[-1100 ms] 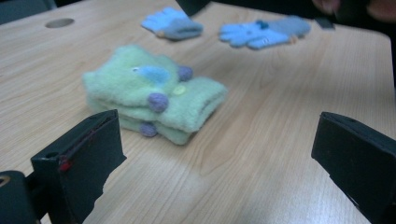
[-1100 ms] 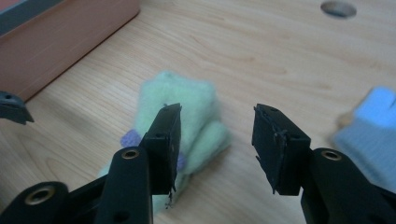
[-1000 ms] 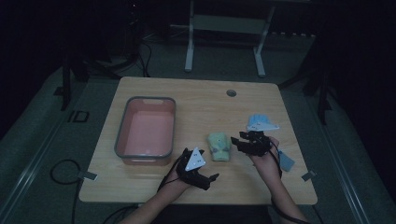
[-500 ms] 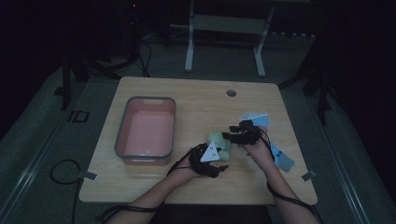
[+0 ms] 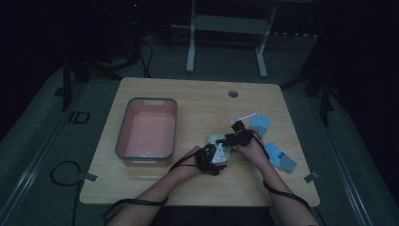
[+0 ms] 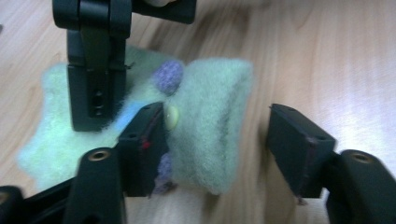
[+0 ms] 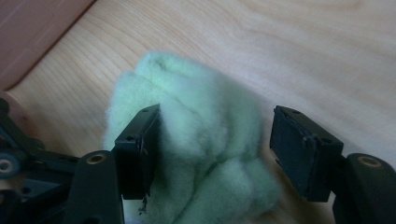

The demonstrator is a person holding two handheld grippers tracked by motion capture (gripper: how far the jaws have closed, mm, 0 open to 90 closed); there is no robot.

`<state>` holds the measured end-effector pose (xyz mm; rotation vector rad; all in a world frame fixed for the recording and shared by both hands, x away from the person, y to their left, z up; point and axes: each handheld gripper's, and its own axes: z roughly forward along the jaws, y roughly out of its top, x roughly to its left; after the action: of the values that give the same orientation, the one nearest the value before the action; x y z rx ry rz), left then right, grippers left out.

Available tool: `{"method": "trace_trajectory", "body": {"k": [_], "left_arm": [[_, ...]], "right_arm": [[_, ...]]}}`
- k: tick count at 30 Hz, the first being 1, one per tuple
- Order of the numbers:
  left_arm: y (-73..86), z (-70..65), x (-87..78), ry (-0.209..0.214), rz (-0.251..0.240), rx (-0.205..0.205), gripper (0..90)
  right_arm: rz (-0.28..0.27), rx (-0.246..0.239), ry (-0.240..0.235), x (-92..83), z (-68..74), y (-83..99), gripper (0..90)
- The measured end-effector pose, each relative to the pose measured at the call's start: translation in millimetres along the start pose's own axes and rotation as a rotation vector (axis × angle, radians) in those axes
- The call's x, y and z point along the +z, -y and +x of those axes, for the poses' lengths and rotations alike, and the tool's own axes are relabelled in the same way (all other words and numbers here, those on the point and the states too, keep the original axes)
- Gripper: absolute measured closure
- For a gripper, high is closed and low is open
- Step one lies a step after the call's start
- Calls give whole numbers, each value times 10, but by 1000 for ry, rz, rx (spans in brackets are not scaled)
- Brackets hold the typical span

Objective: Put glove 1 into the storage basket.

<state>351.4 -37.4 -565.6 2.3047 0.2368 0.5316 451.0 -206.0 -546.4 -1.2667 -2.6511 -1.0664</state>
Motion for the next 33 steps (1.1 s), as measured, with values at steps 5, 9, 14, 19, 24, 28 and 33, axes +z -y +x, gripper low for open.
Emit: {"method": "trace_trajectory", "body": {"k": [5,9,14,19,24,28,33], "left_arm": [[-41,36,-25,-32,23,18,659],[-94,62,-64,-20,52,23,724],[-150,92,-153,-16,62,16,736],[-236,106,-287,-17,58,10,736],[-338,137,-436,-20,62,25,736],[-410,169,-560,-25,60,32,736],[-454,205,-691,-39,70,51,736]], "right_arm": [[0,-3,-37,-26,19,6,623],[-7,-48,-17,-88,89,-22,695],[-31,-58,-29,-154,136,-57,708],[-58,-86,-41,-266,224,-98,709],[-86,-103,-63,-387,287,-147,710],[-108,-116,-78,-478,333,-200,711],[-113,-140,-83,-548,417,-294,711]]}}
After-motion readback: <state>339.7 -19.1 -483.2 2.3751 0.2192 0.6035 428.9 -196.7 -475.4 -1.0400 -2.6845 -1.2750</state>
